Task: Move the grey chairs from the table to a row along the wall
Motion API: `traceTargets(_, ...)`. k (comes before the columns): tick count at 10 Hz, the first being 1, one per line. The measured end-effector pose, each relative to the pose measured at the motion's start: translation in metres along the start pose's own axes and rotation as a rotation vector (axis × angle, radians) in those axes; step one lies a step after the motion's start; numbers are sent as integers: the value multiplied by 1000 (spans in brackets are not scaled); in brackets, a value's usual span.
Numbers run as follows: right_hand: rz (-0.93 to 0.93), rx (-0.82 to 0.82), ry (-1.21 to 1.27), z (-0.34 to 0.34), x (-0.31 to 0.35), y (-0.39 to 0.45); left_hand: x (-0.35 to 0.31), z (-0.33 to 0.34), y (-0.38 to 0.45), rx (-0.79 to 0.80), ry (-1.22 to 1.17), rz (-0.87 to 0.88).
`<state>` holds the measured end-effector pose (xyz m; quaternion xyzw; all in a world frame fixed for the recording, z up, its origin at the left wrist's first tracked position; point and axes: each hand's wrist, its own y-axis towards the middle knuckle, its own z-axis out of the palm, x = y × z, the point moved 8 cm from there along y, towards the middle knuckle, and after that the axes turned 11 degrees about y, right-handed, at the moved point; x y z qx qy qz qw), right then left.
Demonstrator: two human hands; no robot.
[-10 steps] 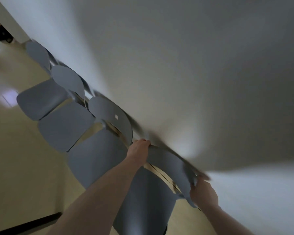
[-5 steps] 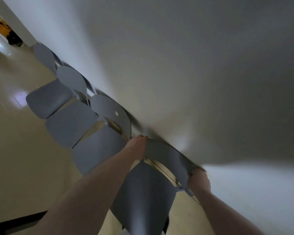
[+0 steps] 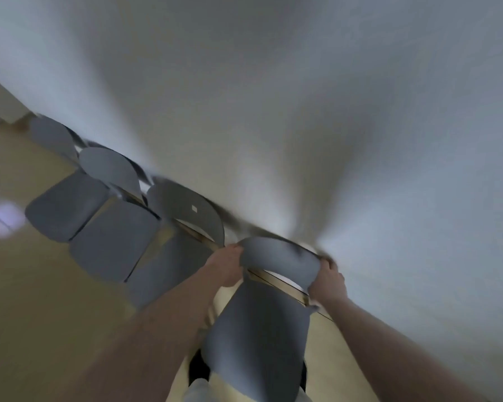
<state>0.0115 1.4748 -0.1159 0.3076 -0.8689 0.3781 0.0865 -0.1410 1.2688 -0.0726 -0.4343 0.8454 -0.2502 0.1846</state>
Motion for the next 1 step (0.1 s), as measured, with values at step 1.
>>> traceTargets(1, -10, -44, -59, 13, 17, 0, 21, 3, -4, -28, -8, 61)
